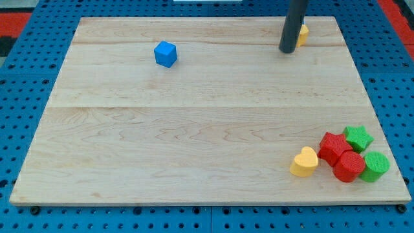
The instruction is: Move the blue cube to the left side of the blue triangle
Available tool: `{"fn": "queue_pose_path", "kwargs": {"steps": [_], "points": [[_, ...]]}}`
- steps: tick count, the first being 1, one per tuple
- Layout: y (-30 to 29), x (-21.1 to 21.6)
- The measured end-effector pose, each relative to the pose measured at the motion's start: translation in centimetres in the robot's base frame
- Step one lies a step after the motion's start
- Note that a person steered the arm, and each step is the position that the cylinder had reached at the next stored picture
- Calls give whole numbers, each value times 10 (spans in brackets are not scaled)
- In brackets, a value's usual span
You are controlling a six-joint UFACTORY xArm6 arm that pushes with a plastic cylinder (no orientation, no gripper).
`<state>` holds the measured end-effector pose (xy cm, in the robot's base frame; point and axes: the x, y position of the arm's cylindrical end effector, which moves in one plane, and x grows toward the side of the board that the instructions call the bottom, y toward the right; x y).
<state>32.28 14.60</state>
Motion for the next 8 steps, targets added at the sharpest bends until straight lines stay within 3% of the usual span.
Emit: {"fn": "queue_pose_path", "kwargs": {"steps": [1, 2, 3, 4, 6, 7, 8], "points": [[-71, 63], [-183, 92], [-295, 87], [-349, 51], [-289, -24], [-232, -42], [-219, -35]]}}
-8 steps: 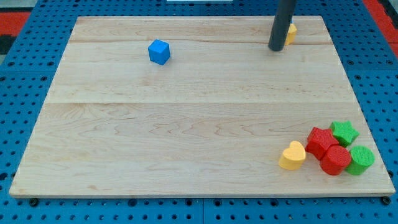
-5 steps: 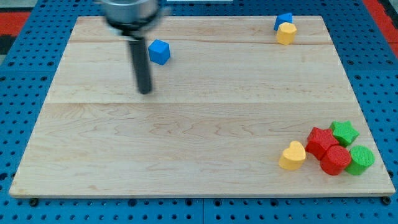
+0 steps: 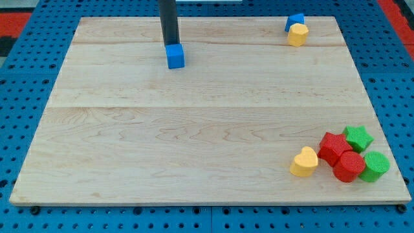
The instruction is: Move the blue cube to the left side of the blue triangle
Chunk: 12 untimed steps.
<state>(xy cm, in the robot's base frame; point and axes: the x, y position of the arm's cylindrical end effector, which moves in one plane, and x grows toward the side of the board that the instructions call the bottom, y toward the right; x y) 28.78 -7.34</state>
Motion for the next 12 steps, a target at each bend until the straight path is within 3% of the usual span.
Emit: {"fn": "queue_pose_path", "kwargs": {"steps": [2, 3, 7, 8, 10, 12], "points": [[-59, 39], [-25, 45], [154, -11], [172, -11], [150, 15], [227, 39]]}}
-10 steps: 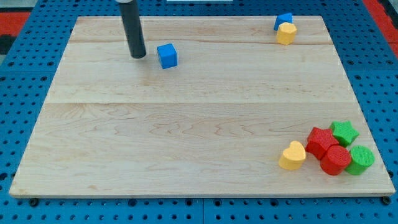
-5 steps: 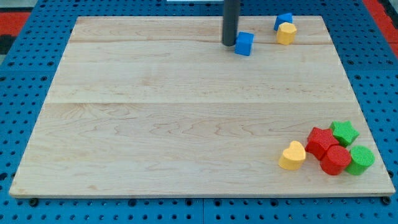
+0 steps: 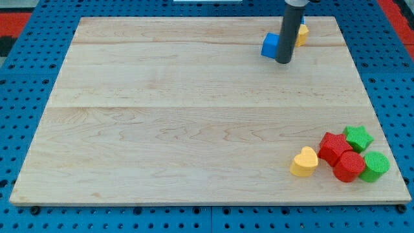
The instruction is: Move the blue cube to the left side of the blue triangle
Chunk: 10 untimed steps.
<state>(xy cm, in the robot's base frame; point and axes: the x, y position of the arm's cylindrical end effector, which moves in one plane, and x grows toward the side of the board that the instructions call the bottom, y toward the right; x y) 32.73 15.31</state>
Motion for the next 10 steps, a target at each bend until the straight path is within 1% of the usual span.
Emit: {"fn": "queue_pose_path", "kwargs": {"steps": [3, 5, 7, 8, 9, 10], "points": [[-32, -36], [-61, -38], [-65, -63], [-84, -65], [-89, -77], [-77, -88]]}}
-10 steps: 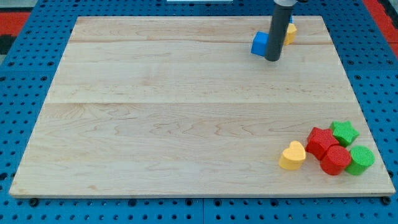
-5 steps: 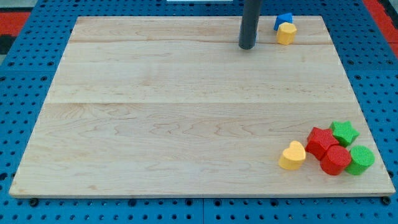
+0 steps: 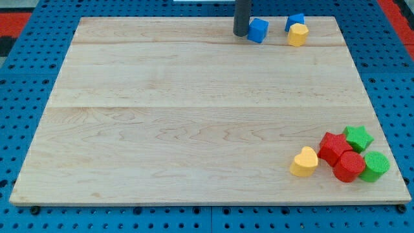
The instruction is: Move the blue cube to the left side of the blue triangle
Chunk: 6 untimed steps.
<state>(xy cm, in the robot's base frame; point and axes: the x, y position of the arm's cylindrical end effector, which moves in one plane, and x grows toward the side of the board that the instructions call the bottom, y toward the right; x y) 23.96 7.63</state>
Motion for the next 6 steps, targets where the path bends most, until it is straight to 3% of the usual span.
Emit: {"fn": "queue_pose_path", "kwargs": {"steps": [1, 6], "points": [[27, -1], [52, -4]]}}
